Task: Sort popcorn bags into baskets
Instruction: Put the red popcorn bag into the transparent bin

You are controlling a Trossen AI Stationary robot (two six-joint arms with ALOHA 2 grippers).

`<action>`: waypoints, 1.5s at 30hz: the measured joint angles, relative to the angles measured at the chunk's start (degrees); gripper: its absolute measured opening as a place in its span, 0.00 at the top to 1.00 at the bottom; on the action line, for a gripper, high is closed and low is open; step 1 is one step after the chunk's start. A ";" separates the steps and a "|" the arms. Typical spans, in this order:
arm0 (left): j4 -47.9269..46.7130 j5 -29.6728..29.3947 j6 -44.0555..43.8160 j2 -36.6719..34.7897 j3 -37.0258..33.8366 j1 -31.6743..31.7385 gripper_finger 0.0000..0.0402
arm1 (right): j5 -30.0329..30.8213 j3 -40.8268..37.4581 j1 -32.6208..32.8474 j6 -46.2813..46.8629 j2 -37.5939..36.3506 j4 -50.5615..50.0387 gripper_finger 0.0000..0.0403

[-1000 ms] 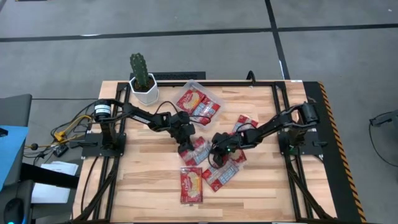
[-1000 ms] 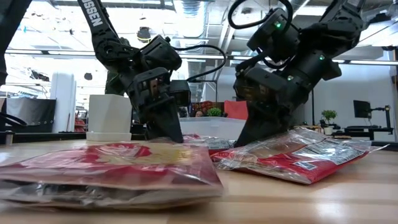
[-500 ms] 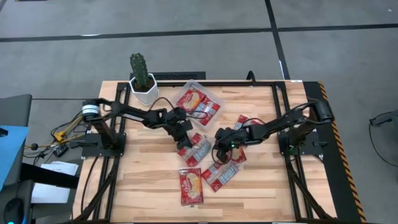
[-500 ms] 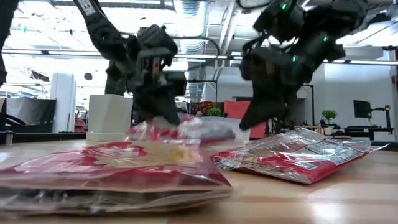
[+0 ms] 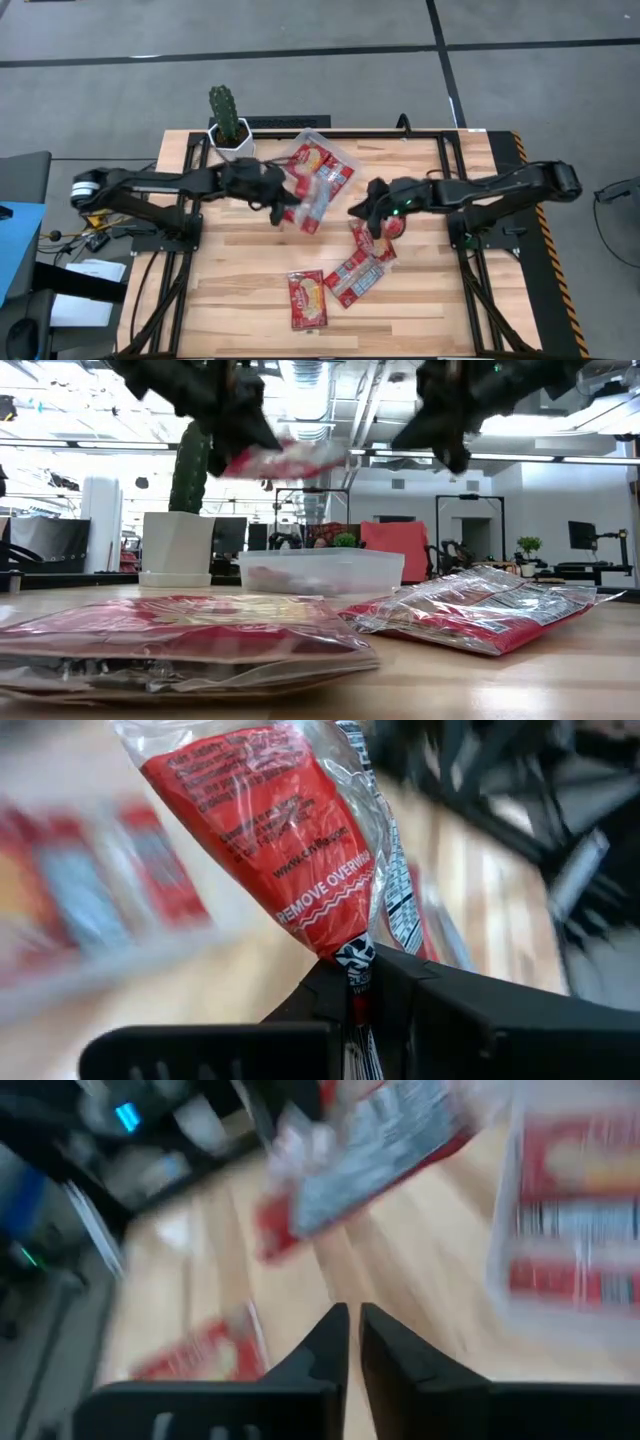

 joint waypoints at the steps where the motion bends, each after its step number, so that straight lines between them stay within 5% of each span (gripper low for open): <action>1: -0.01 -1.80 1.13 -1.92 0.00 0.00 0.99 | -0.28 0.01 -0.56 -0.19 -1.06 1.08 0.83; 11: 14.09 -7.34 8.15 -6.50 0.06 -0.02 0.99 | -5.39 0.27 -7.63 -1.97 -0.67 20.88 0.42; 17: 14.22 -10.77 9.79 -6.51 0.07 0.00 0.99 | -5.88 3.27 -9.52 -4.98 -0.63 20.54 0.36; 37: 15.15 -12.13 10.52 -5.33 0.07 -0.36 0.99 | -13.76 15.60 -13.20 -7.92 13.03 19.92 0.40; 41: 16.52 -10.74 9.36 -3.37 0.14 -0.39 0.99 | -14.44 19.23 -13.21 -7.96 15.85 16.72 0.56; 45: 17.15 -10.07 7.38 -2.36 0.14 -0.39 0.94 | -14.73 21.45 -13.22 -8.93 16.68 12.75 0.85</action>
